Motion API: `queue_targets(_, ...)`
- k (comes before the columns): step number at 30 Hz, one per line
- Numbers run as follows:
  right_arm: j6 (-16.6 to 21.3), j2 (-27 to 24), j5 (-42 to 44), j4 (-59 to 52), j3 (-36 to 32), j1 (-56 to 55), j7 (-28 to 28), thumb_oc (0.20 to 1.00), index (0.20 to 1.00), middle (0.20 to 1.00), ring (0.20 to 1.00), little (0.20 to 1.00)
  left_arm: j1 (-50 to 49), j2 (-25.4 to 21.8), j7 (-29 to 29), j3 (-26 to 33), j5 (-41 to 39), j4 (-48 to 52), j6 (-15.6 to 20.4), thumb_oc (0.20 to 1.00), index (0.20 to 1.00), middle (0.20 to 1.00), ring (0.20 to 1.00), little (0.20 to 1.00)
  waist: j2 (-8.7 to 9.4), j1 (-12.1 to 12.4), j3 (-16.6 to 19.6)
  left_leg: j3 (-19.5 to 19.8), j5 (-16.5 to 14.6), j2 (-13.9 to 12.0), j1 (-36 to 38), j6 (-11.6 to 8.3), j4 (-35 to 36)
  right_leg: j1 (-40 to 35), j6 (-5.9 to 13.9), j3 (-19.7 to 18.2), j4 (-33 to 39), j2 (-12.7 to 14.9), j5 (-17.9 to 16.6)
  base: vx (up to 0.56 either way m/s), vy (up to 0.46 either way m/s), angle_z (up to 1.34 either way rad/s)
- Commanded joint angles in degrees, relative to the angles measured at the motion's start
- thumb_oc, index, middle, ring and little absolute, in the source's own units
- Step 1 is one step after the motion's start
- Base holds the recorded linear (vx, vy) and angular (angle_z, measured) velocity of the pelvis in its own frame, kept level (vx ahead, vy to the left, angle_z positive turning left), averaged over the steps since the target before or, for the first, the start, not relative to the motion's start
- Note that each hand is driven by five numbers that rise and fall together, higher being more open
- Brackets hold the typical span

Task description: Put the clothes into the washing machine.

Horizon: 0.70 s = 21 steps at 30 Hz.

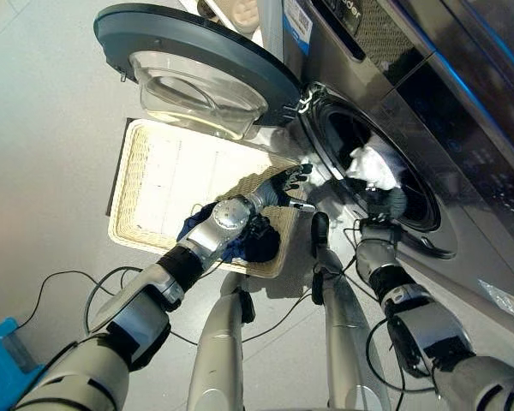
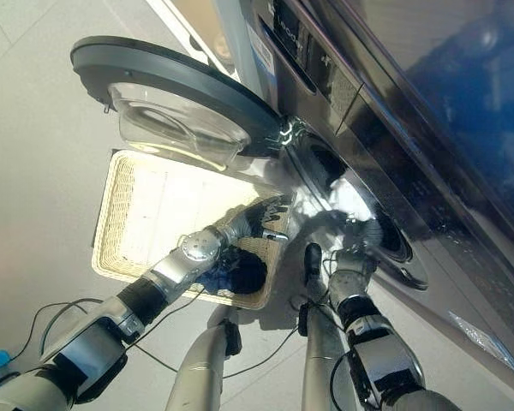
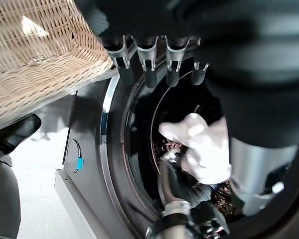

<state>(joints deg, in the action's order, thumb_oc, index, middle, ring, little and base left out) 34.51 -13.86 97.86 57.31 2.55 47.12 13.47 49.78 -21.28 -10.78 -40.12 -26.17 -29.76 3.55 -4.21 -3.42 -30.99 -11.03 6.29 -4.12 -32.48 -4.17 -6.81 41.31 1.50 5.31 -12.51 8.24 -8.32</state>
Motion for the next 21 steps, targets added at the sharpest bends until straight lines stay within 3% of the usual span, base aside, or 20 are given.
queue_targets(1,3.52,-3.77,2.65,-0.80,-1.21,4.03,3.15,0.200,0.200,0.200,0.200,0.200,0.60,2.50,0.48,-0.13,-2.33,3.49,2.35,1.000,1.000,1.000,1.000,1.000,-4.81,0.17,1.20,-2.10,-2.18,2.50,-2.06,-0.40,-2.64,-1.78,5.06,4.62,-5.57,0.44,5.91,0.00,-0.032,0.03)
queue_targets(15,3.78,-10.61,9.54,5.93,-4.77,11.29,-1.00,0.200,0.200,0.200,0.200,0.200,2.27,0.22,1.68,-1.31,-5.21,3.68,4.18,1.000,1.000,1.000,1.000,1.000,-4.44,2.33,1.20,-0.53,-2.94,2.97,-3.96,-0.06,-4.15,-0.66,5.50,6.70,-6.60,1.82,5.20,0.00,-0.039,0.06)
queue_targets(21,4.45,-11.36,15.14,5.65,-6.31,13.24,-1.77,0.213,0.213,0.213,0.213,0.213,1.66,-1.01,1.74,-1.21,-5.86,5.21,4.10,1.000,1.000,1.000,1.000,1.000,-4.72,3.41,1.20,0.24,-3.02,3.27,-4.52,0.05,-4.30,-0.39,5.60,7.53,-6.84,2.57,4.98,0.01,-0.025,0.04)
